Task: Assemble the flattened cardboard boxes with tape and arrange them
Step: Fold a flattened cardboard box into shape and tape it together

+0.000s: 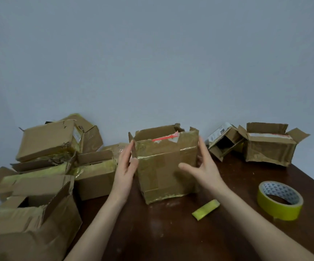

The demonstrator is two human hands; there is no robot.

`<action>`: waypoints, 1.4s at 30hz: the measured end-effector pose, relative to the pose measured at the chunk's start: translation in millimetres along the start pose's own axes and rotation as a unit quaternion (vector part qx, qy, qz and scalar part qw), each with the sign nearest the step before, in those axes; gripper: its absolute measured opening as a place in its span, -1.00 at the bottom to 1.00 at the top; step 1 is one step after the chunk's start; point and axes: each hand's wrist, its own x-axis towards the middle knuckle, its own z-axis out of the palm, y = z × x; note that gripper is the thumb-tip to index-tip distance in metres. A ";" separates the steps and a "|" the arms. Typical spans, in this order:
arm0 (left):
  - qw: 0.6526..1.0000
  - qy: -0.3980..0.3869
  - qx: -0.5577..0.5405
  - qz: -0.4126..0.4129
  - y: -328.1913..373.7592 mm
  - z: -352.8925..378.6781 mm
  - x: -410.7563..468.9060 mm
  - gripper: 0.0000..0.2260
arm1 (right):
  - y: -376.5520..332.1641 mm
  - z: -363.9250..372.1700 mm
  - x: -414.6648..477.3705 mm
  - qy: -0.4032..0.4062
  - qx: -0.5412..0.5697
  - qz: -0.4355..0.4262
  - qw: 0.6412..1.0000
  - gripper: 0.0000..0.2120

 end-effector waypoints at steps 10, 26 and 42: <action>1.000 -0.021 -0.006 -0.010 -14.2 9.1 39.5 -0.36 | 8.2 -6.0 26.3 -0.009 0.039 0.048 0.998 -0.41; 0.977 -0.034 -0.088 -0.193 -4.2 -20.5 42.4 -0.81 | -32.7 -48.8 41.7 -0.004 0.225 0.365 0.904 -0.70; 0.987 0.093 0.110 0.071 27.0 -13.2 17.6 -0.87 | -58.2 -33.8 37.5 0.012 0.023 0.179 0.983 -0.18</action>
